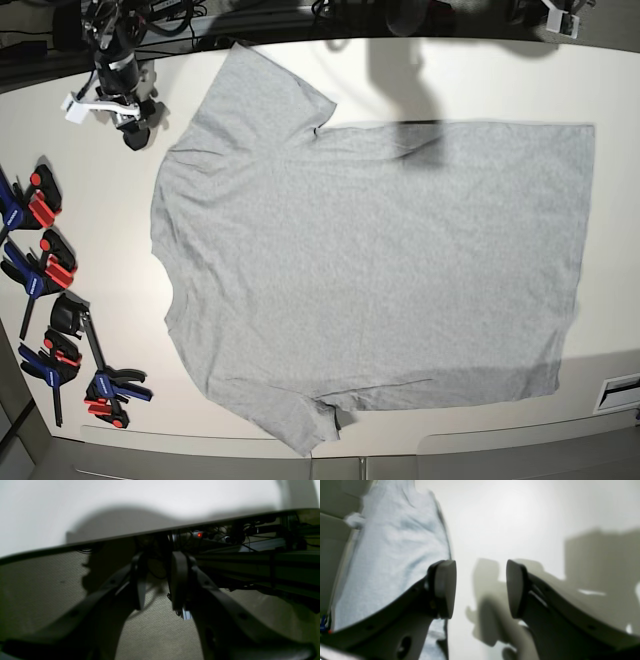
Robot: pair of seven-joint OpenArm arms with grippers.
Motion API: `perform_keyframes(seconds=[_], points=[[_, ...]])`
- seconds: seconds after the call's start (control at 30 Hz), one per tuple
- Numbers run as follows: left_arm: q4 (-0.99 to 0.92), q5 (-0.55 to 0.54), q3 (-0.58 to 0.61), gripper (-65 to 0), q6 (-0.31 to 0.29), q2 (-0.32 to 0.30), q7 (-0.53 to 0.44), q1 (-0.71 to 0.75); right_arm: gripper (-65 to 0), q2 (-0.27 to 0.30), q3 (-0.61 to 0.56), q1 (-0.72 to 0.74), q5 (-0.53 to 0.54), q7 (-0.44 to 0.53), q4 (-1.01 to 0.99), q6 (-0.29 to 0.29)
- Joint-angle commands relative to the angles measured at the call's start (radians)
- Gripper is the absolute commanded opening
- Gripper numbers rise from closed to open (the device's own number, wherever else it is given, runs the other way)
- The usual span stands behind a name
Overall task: Fold the T-shirt properly
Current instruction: 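Move the right gripper down to the shirt's shoulder corner, then move the left gripper to the opposite shoulder corner and grasp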
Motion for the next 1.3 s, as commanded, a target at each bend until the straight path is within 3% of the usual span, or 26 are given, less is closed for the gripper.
perform_keyframes(seconds=[0.0,0.17,0.43,0.7,0.77,0.87,0.9,1.1,1.27], points=[[0.013,-0.009,-0.006,-49.3,-0.003,-0.005,-0.016,0.019,-35.1,0.021,0.003,0.014,-0.006,-0.012,-0.015,0.013],[0.013,-0.009,-0.006,-49.3,-0.003,-0.005,-0.016,0.019,-35.1,0.056,-0.037,0.066,-0.005,-0.063,-0.075,0.032],[0.013,-0.01,-0.006,-49.2,-0.003,-0.005,-0.016,0.019,-35.1,0.044,-0.204,0.095,-0.039,-0.066,-0.075,0.032],[0.014,-0.009,-0.006,-49.2,-0.003,-0.005,-0.018,0.019,-35.7,0.027,-0.213,0.141,-0.066,-0.066,-0.075,0.032],[0.015,-0.005,-0.006,-49.2,-0.003,-0.005,-0.018,0.019,-42.3,0.027,-0.213,0.14,-0.068,-0.066,-0.075,0.032],[0.039,0.043,-0.008,-49.2,-0.002,-0.005,-0.017,0.018,-62.0,0.027,-0.213,0.14,-0.111,-0.074,-0.075,0.032],[0.055,0.063,-0.012,-49.2,0.01,-0.005,-0.016,0.016,-65.0,0.027,-0.213,0.14,-0.113,-0.078,-0.075,0.032],[0.135,0.047,-0.115,-47.2,0.08,-0.005,0.014,-0.045,-65.0,0.027,-0.213,0.141,-0.114,-0.081,-0.075,0.032],[0.124,-0.149,-0.28,-47.2,0.08,-0.008,0.168,-0.175,-65.0,0.027,-0.213,0.14,-0.114,-0.08,-0.075,0.033]])
